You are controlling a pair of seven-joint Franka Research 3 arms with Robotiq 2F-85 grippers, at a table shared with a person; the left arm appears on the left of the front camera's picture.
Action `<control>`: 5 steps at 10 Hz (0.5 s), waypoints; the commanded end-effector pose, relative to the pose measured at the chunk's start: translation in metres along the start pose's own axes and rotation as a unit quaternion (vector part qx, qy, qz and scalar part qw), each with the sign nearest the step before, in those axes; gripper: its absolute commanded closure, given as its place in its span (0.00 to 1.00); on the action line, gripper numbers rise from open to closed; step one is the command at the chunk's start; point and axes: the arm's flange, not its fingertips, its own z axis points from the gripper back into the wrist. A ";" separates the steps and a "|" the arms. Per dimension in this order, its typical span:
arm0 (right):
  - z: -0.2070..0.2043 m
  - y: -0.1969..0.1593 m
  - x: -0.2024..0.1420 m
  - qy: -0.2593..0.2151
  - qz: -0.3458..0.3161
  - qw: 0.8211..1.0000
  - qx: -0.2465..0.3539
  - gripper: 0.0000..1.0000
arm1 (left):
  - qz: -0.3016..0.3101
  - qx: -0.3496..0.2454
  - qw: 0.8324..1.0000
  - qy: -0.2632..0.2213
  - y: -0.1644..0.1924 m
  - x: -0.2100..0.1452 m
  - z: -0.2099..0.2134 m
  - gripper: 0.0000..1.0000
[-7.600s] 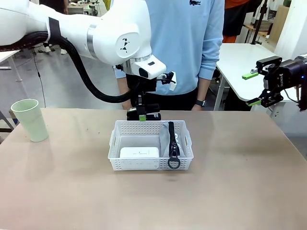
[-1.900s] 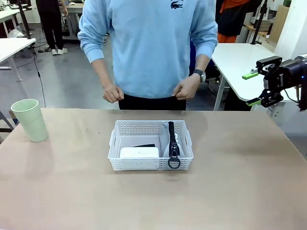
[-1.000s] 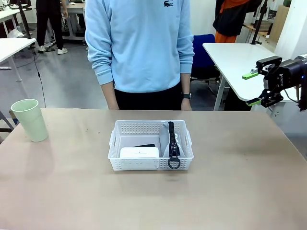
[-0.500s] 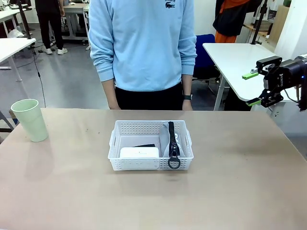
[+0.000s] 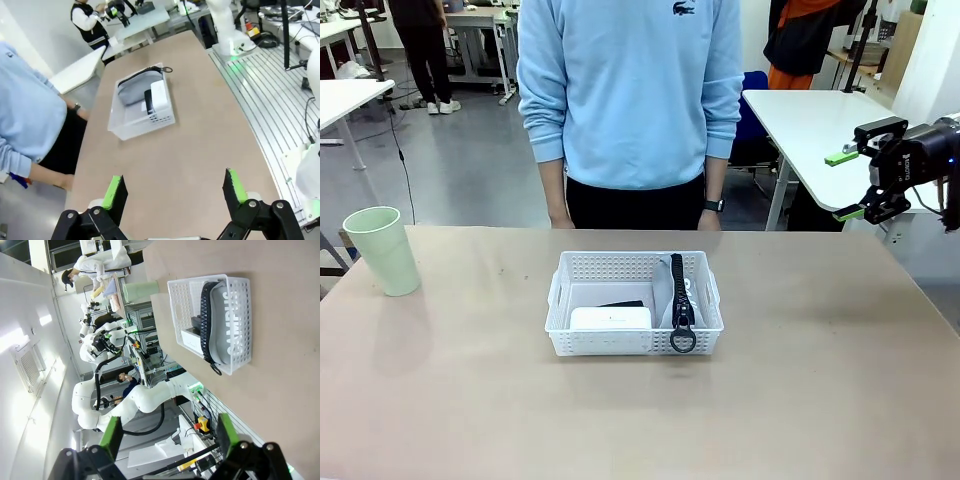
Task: Efficiently arrange items inside the basket to fit them all.
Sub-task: Pick up the Reusable plastic cup and place it inside the Organizing basket.
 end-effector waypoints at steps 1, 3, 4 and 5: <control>0.001 0.002 -0.001 0.003 0.002 1.000 -0.005 0.00 | 0.039 0.061 0.997 0.021 0.007 -0.009 0.011 0.00; 0.001 0.002 -0.001 0.003 0.002 1.000 -0.005 0.00 | 0.156 0.199 0.967 0.036 0.029 -0.050 0.028 0.00; 0.001 0.002 -0.001 0.003 0.002 1.000 -0.005 0.00 | 0.191 0.243 0.950 0.033 0.034 -0.069 0.032 0.00; 0.001 0.002 -0.001 0.003 0.002 1.000 -0.005 0.00 | 0.213 0.275 0.937 0.045 0.037 -0.085 0.032 0.00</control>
